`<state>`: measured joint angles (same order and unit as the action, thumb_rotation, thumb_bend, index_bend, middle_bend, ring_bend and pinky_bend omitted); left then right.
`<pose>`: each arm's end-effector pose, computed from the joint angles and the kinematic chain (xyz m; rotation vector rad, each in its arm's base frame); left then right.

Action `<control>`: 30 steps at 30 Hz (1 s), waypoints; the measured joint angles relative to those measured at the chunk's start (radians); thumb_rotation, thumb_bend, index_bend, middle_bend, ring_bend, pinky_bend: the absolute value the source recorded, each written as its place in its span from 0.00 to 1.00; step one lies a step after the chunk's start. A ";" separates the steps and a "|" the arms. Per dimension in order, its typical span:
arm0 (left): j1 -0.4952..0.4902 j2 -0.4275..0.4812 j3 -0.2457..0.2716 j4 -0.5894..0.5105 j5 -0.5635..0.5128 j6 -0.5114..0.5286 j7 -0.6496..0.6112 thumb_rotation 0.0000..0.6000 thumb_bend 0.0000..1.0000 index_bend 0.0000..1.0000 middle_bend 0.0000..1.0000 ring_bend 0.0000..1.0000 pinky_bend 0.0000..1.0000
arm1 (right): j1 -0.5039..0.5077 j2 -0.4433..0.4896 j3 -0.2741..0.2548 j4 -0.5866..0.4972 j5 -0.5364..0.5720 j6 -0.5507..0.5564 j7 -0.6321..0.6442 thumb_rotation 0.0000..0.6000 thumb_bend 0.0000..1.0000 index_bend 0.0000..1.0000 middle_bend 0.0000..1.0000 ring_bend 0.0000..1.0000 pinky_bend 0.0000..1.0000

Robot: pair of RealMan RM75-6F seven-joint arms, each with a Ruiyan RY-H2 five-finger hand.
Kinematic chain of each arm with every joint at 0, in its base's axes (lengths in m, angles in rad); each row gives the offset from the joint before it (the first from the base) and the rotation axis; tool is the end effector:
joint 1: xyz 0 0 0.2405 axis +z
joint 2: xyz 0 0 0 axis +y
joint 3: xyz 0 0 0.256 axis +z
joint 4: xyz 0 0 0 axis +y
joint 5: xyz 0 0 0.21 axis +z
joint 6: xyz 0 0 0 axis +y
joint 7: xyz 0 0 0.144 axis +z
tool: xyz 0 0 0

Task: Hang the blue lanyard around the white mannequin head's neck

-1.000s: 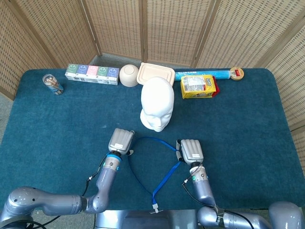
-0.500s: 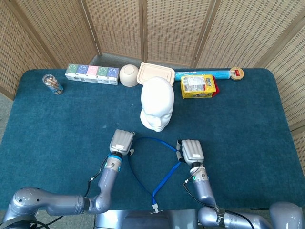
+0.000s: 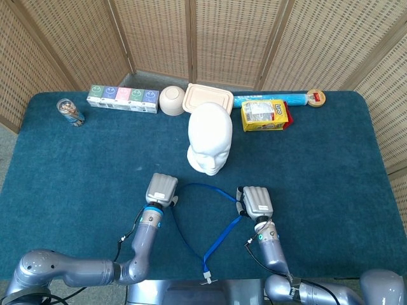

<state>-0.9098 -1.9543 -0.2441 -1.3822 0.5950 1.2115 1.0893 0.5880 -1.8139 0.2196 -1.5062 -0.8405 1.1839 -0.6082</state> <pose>-0.0851 0.3214 -0.1092 -1.8218 -0.7961 -0.5179 -0.1611 -0.2915 -0.0700 1.5640 -1.2250 0.7902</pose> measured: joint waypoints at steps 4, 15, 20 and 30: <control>0.000 0.001 0.003 0.002 0.002 0.000 0.000 0.79 0.33 0.59 1.00 1.00 1.00 | 0.000 -0.001 0.001 -0.002 0.003 -0.004 0.003 1.00 0.53 0.69 0.99 1.00 1.00; -0.002 -0.014 0.002 0.029 -0.002 -0.004 -0.005 0.80 0.36 0.63 1.00 1.00 1.00 | -0.001 0.004 0.001 -0.003 0.013 -0.006 0.007 1.00 0.53 0.69 0.99 1.00 1.00; -0.003 -0.020 -0.003 0.038 -0.004 -0.007 -0.010 0.80 0.41 0.65 1.00 1.00 1.00 | -0.001 0.004 0.002 0.000 0.016 -0.007 0.010 1.00 0.53 0.69 0.99 1.00 1.00; 0.000 -0.022 -0.002 0.051 -0.006 -0.011 -0.012 0.80 0.42 0.67 1.00 1.00 1.00 | -0.001 0.006 0.005 0.003 0.026 -0.010 0.015 1.00 0.53 0.69 0.99 1.00 1.00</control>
<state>-0.9099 -1.9768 -0.2464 -1.3312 0.5892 1.2007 1.0769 0.5870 -1.8078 0.2246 -1.5035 -0.8148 1.1742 -0.5937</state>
